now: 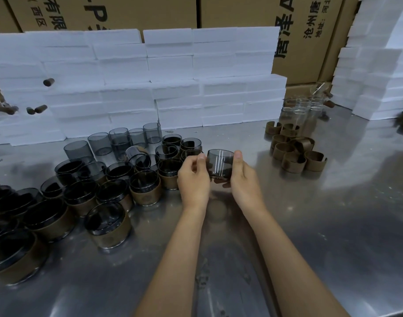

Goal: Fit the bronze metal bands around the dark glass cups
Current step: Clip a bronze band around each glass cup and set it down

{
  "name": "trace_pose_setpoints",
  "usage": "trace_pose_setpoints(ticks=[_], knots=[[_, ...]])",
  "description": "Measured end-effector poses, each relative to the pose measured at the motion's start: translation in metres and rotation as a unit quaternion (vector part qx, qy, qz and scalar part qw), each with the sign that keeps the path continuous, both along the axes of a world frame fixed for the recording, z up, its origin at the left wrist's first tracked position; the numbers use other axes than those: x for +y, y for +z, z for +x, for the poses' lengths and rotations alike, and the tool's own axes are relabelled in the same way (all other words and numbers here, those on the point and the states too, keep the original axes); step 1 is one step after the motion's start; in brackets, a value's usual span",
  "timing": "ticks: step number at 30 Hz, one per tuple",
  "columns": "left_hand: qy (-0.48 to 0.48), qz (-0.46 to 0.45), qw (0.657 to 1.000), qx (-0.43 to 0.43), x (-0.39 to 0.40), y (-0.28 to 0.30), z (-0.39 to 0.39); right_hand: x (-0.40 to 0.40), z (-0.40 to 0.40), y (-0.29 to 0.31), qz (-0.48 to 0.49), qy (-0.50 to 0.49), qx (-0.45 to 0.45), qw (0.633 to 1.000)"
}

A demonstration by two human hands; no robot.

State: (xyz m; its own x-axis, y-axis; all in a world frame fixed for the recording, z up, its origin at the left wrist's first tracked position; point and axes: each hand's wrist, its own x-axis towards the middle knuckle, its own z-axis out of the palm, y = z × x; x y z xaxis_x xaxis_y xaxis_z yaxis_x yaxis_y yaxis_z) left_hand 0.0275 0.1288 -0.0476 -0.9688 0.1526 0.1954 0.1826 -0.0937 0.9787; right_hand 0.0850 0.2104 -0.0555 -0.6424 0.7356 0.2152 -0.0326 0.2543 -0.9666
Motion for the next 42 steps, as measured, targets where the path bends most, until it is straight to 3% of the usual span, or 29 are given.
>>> trace_pose_setpoints(ticks=[5,10,15,19,22,25,28,31,35,42], knots=[[-0.081,0.015,0.994,-0.075,-0.004,0.013,0.011,-0.001,0.005,0.007,-0.036,-0.008,0.035,0.999],[-0.203,0.025,0.975,-0.085,0.001,0.014,0.023,-0.005,0.007,0.008,-0.07,0.082,-0.02,0.994],[-0.162,-0.056,0.985,-0.032,0.007,0.01,0.02,-0.005,0.007,0.01,-0.063,0.038,0.01,0.997],[-0.114,-0.001,0.993,-0.004,0.008,0.01,0.018,-0.001,0.005,0.01,-0.085,-0.012,0.04,0.995],[-0.12,0.038,0.991,-0.049,0.005,0.014,0.016,0.001,0.006,0.01,-0.098,-0.028,0.071,0.992],[-0.148,0.088,0.981,-0.093,0.002,0.015,0.012,0.001,0.006,0.01,-0.143,0.008,0.101,0.985],[-0.164,0.098,0.978,-0.088,0.0,0.014,0.011,0.0,0.009,0.015,-0.315,0.078,0.144,0.935],[-0.204,0.095,0.972,-0.063,0.0,0.014,0.012,0.002,0.013,0.018,-0.391,0.126,0.156,0.898],[-0.22,0.085,0.97,-0.066,0.001,0.012,0.013,0.006,0.016,0.019,-0.401,0.167,0.162,0.886],[-0.141,0.131,0.974,-0.116,-0.006,0.018,0.014,0.001,0.016,0.02,-0.348,0.201,0.161,0.901]])
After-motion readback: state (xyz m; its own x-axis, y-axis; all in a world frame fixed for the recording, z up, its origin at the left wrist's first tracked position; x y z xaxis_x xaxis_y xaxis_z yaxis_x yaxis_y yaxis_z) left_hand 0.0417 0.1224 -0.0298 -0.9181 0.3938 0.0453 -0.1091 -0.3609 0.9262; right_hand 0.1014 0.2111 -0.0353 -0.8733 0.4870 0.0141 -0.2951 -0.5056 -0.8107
